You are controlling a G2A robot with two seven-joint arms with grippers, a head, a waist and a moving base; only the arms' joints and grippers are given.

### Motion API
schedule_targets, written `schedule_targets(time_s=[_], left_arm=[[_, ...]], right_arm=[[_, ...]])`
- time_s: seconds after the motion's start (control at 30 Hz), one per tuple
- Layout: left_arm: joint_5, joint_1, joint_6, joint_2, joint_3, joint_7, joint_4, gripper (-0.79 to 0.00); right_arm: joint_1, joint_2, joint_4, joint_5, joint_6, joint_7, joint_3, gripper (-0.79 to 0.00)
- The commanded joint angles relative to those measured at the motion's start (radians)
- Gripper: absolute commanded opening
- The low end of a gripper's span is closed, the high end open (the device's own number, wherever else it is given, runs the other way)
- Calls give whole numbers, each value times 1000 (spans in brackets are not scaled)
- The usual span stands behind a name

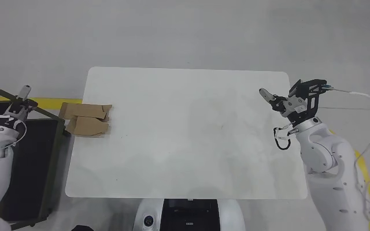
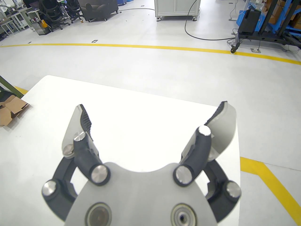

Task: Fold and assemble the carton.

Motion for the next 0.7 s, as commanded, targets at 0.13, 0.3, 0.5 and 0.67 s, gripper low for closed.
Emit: schedule_targets(time_s=[0.13, 0.3, 0.5, 0.67], left_arm=[[25, -89, 72, -13, 27, -59, 130, 0], [98, -155, 113, -33, 75, -38, 211, 0], [173, -242, 185, -75, 149, -32, 309, 0], [172, -289, 201, -106, 182, -108, 364, 0]], right_arm=[[0, 0, 0, 0, 0, 0, 0, 0], [0, 0, 0, 0, 0, 0, 0, 0], [0, 0, 0, 0, 0, 0, 0, 0], [0, 0, 0, 0, 0, 0, 0, 0]])
